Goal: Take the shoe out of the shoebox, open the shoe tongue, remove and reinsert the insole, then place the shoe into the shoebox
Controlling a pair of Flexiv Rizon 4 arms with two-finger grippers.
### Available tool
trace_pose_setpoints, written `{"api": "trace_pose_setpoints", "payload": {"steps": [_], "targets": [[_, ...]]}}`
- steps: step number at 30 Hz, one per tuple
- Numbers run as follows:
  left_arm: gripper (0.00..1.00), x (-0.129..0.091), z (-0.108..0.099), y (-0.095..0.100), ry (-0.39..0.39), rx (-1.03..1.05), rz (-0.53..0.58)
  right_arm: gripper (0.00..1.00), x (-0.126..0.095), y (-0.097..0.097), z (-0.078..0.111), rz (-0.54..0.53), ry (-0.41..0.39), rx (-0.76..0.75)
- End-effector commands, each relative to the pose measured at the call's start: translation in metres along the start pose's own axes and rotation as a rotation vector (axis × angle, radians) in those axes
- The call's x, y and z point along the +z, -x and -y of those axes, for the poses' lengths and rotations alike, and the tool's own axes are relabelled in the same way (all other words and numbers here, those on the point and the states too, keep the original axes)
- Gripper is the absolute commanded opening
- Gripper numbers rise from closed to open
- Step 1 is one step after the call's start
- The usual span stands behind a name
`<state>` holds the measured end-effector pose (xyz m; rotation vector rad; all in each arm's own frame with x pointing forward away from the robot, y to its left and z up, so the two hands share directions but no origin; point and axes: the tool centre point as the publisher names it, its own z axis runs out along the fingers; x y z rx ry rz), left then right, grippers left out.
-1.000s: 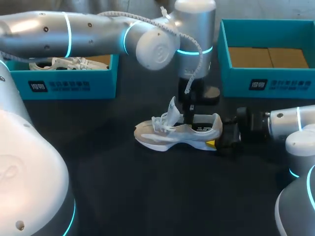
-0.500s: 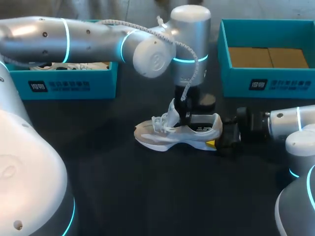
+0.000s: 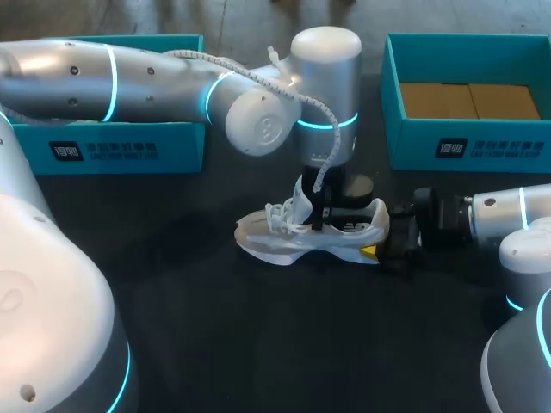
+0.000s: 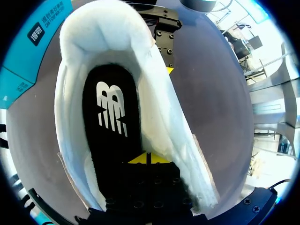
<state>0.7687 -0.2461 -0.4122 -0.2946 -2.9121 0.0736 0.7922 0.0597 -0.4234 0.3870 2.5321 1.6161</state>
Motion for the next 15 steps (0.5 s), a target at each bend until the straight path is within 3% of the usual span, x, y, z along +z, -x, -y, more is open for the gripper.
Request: {"api": "trace_pose_setpoints", "payload": {"steps": [1,11,12,13,15], "targets": [[0.0,0.0075,-0.001,-0.0006,-0.01,-0.001,0.013,0.0,0.0004,-0.0001,-0.0014,0.001,-0.005,0.001],[0.0,0.0114,0.0034,0.0023,-0.019,-0.012,0.053,0.0,0.0004,-0.0001,-0.0014,0.001,-0.005,0.001],[0.09,0.0118,0.0038,0.0032,-0.022,-0.011,0.059,0.0,0.0004,-0.0001,-0.0014,0.001,-0.005,0.001],[0.09,0.0118,0.0038,0.0033,-0.022,-0.011,0.062,0.0,0.0004,-0.0001,-0.0014,0.001,-0.005,0.001],[0.31,0.011,0.0049,0.0043,-0.026,-0.008,0.078,0.0,0.0004,-0.0001,-0.0014,0.001,-0.005,0.001]]}}
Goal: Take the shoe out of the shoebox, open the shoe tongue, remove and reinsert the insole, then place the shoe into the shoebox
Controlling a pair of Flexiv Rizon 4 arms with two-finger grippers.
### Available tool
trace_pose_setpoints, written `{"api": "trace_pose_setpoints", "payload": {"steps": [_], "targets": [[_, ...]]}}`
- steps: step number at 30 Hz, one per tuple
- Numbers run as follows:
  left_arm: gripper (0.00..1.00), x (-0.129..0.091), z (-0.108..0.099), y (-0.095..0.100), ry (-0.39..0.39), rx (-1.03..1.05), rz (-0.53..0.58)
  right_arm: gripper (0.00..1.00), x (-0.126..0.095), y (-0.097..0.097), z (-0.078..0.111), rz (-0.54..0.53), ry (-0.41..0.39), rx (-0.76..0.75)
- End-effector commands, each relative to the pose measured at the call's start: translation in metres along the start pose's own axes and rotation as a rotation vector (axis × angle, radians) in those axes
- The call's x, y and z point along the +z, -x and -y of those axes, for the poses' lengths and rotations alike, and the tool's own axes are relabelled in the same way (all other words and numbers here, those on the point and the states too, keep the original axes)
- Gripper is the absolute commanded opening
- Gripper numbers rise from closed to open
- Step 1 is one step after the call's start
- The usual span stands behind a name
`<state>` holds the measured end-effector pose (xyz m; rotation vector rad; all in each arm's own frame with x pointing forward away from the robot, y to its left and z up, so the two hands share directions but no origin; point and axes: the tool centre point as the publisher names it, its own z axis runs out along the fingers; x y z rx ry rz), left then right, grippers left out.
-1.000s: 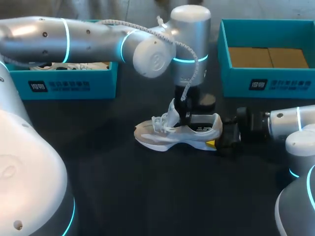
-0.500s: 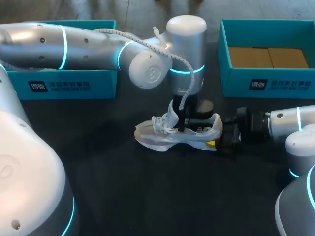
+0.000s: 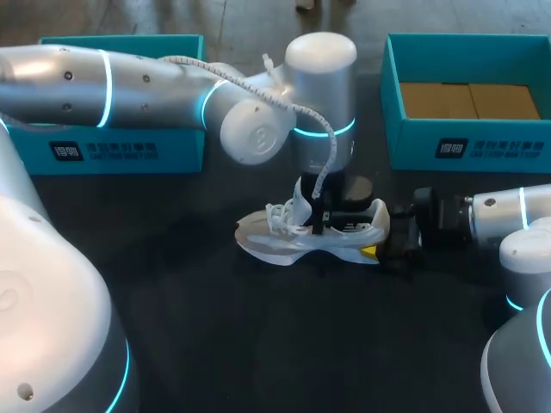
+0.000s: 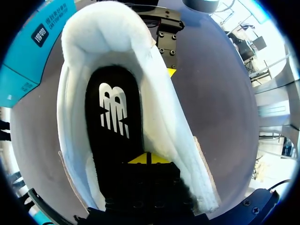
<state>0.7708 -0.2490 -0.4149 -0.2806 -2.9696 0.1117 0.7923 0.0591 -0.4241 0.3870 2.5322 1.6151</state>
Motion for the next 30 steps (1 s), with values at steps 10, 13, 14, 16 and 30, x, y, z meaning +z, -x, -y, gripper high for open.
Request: {"api": "trace_pose_setpoints", "payload": {"steps": [10,13,14,16,30], "targets": [[0.36,0.003,0.007,0.007,0.0,0.006,0.089,0.0,0.001,0.0,-0.002,0.0,-0.004,0.001],[0.36,0.006,0.008,0.014,0.012,0.004,0.121,0.0,0.001,0.0,-0.002,0.0,-0.004,0.001],[0.36,0.007,0.008,0.017,0.012,0.005,0.126,0.0,0.001,0.0,-0.002,0.0,-0.004,0.001],[0.36,0.009,0.009,0.021,0.016,0.006,0.142,0.0,0.001,0.0,-0.002,0.0,-0.004,0.001],[0.35,0.015,0.006,0.055,0.04,0.025,0.253,0.0,0.001,0.0,-0.002,0.0,-0.004,0.001]]}}
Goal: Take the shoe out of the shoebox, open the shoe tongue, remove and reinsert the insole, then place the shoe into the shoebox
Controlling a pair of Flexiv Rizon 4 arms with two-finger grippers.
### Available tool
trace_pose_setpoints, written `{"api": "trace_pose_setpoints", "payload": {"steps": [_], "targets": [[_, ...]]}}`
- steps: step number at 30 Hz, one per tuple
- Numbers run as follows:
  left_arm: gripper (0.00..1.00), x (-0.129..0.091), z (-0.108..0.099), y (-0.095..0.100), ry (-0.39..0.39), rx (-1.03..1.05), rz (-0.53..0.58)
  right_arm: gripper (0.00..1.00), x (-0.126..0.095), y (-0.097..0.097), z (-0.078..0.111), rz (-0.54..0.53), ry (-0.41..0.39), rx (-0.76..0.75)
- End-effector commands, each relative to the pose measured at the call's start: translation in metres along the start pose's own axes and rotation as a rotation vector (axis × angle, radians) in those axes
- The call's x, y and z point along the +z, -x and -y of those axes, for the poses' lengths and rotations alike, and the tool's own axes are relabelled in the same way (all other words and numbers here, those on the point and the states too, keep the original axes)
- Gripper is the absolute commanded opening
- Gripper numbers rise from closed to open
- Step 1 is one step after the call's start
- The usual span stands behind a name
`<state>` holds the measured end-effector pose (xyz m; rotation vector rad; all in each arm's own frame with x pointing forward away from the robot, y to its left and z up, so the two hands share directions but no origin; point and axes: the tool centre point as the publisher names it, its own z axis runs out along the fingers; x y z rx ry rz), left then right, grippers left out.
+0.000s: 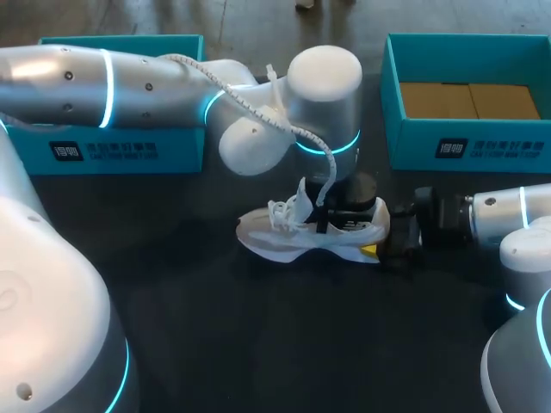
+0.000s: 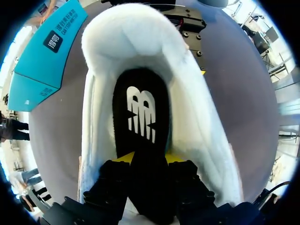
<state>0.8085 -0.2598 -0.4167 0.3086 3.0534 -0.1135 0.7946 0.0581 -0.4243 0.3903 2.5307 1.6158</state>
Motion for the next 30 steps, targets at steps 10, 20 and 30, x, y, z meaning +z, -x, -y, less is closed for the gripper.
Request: {"api": "trace_pose_setpoints", "payload": {"steps": [10,20,30], "targets": [[0.28,0.029,0.006,0.023,0.043,0.029,0.126,0.0,0.001,-0.003,-0.002,-0.001,-0.005,0.0],[0.05,0.022,0.0,0.034,0.043,0.028,0.137,0.0,0.001,-0.003,-0.002,-0.001,-0.005,0.0],[0.0,-0.013,-0.005,0.026,-0.048,0.035,0.07,0.0,0.001,-0.003,-0.002,-0.001,-0.005,0.0]]}}
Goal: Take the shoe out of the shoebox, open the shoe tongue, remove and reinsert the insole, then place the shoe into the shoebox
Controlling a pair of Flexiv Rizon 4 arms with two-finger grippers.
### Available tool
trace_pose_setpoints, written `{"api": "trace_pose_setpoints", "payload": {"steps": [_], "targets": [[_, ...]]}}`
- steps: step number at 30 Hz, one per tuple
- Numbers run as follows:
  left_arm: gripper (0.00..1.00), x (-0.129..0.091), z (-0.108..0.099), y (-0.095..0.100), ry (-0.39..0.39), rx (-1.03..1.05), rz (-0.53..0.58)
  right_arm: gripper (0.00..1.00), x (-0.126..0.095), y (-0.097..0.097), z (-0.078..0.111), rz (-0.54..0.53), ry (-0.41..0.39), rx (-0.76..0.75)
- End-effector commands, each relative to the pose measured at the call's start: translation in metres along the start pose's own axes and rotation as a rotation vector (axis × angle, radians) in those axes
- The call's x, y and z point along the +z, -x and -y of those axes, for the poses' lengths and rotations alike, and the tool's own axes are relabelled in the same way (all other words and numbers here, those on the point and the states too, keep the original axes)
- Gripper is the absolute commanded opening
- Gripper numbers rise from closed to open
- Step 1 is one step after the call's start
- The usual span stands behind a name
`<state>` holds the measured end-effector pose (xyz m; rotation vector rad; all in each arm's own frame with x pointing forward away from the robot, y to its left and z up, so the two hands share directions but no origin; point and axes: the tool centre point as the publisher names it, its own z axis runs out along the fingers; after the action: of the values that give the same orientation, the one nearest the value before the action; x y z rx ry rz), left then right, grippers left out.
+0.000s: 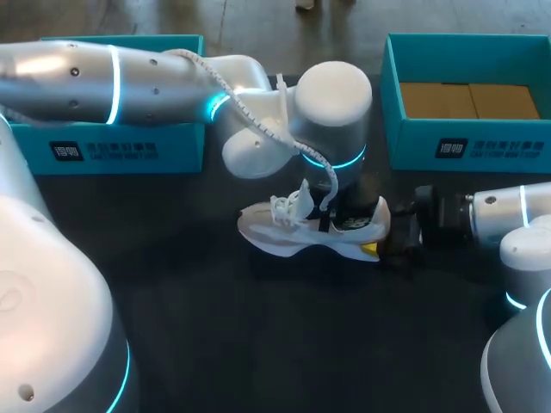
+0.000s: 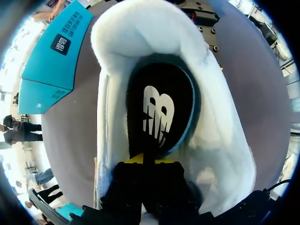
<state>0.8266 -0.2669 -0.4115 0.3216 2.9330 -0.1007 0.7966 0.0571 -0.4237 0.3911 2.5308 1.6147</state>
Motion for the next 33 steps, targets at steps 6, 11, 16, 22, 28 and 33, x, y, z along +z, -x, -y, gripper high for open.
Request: {"api": "trace_pose_setpoints", "payload": {"steps": [6,11,16,22,28,33], "targets": [[0.0,-0.037,-0.011,-0.002,-0.14,0.027,-0.104,0.0,0.002,-0.005,-0.002,-0.002,-0.004,-0.001],[0.0,-0.058,-0.014,-0.006,-0.207,0.036,-0.184,0.0,0.002,-0.005,-0.002,-0.002,-0.004,-0.001],[0.0,-0.066,-0.018,-0.007,-0.253,0.039,-0.233,0.0,0.002,-0.005,-0.002,-0.002,-0.004,-0.001],[0.0,-0.072,-0.016,-0.011,-0.282,0.057,-0.254,0.0,0.002,-0.005,-0.002,-0.002,-0.004,-0.001],[0.0,-0.079,-0.014,-0.019,-0.317,0.085,-0.275,0.0,0.002,-0.005,-0.002,-0.002,-0.004,-0.001],[0.0,-0.082,-0.015,-0.023,-0.308,0.085,-0.257,0.0,0.002,-0.005,-0.002,-0.002,-0.004,-0.001]]}}
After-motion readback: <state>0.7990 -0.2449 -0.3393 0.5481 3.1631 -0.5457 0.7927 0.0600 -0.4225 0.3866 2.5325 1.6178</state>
